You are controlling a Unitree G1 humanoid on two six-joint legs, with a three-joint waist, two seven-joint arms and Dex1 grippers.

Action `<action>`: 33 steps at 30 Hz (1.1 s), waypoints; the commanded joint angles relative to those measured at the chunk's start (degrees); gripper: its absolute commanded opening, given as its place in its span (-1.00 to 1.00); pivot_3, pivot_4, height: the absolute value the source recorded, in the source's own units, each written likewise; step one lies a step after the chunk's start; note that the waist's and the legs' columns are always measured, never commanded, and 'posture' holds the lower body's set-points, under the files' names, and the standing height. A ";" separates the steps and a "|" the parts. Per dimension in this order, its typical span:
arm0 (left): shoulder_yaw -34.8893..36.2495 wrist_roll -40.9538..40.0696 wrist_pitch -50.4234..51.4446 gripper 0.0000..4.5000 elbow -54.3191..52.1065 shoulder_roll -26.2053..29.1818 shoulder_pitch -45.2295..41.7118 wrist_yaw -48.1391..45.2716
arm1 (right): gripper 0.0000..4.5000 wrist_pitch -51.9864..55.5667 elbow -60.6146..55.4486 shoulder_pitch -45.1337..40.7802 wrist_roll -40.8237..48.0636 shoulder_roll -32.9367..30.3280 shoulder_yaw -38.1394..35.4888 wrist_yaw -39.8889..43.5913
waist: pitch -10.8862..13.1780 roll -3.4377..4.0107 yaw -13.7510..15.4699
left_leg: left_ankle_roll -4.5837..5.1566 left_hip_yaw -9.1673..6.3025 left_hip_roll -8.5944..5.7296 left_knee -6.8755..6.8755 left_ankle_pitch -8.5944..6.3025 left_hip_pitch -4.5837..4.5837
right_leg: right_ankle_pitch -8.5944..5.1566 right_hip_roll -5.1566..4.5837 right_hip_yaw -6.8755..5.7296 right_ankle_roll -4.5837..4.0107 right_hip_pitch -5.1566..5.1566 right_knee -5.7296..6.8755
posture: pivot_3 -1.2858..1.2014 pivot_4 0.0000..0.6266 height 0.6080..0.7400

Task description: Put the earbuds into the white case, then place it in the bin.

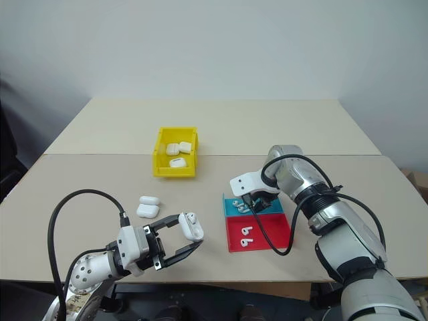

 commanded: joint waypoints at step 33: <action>0.54 -5.34 0.69 0.22 -2.85 -0.80 -5.41 -0.21 | -0.66 9.90 -11.39 -0.75 9.78 -3.79 -13.42 -1.57 | 0.00 0.01 0.12 | 0.00 -0.01 -0.01 0.00 0.00 -0.04 | 0.04 0.00 0.00 0.08 0.00 0.00 | 0.03 -0.52 1.00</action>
